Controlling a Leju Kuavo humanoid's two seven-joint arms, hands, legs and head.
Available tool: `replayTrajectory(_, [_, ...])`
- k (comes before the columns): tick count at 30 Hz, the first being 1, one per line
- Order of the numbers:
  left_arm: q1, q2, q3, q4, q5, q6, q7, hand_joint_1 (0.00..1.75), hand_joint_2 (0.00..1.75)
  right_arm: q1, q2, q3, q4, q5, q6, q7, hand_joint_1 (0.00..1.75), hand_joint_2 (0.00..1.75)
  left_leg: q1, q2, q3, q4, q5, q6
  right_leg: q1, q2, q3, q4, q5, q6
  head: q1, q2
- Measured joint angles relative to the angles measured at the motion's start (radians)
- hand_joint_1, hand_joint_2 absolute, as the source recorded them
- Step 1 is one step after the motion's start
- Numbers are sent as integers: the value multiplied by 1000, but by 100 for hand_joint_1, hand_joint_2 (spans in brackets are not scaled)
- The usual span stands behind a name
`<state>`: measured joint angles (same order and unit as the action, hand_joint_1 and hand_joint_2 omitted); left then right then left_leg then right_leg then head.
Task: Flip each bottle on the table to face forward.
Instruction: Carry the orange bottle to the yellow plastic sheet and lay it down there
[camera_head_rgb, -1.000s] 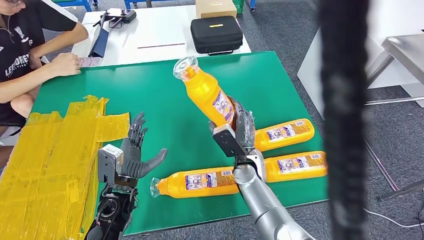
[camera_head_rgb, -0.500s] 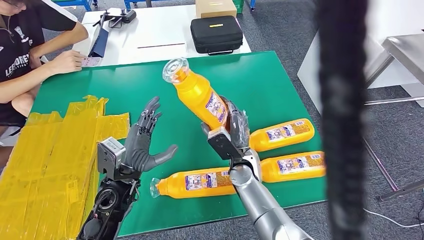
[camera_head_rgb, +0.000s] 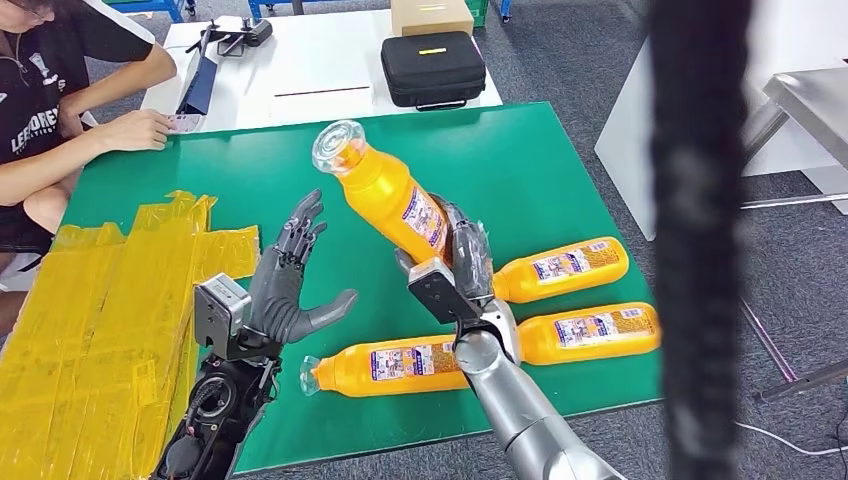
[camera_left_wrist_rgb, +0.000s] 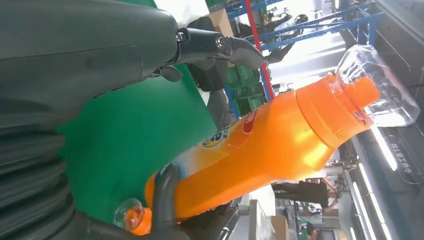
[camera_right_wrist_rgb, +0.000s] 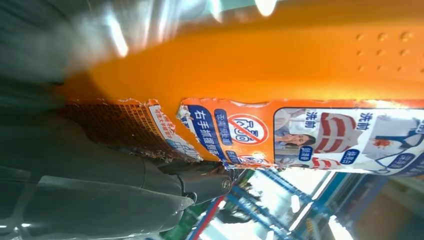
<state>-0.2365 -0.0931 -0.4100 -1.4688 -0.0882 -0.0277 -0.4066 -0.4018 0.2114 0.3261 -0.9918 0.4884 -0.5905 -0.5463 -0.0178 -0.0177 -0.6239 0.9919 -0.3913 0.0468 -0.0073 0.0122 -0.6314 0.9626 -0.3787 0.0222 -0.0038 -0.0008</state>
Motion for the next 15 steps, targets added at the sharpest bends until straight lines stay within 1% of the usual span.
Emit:
replayTrajectory(5, [-17,0,-16,9,30,-18,8,0,175,4,5,58,0,13,4,-45,175,175,0,0,0,0,0,0,0,0,0,0,0,0,0,0])
replayTrajectory(8, [-33,0,-25,22,48,-23,11,0,175,14,7,100,-7,5,21,-56,175,175,0,0,0,0,0,0,0,0,0,0,0,0,0,0])
replayTrajectory(10, [-41,0,-26,32,62,-25,12,0,175,22,7,133,-21,-19,71,-56,175,175,0,0,0,0,0,0,0,0,0,0,0,0,0,0])
replayTrajectory(15, [-47,1,-26,47,92,-33,12,0,175,40,-6,222,-79,-120,259,-53,175,175,0,0,0,0,0,0,0,0,0,0,0,0,0,0])
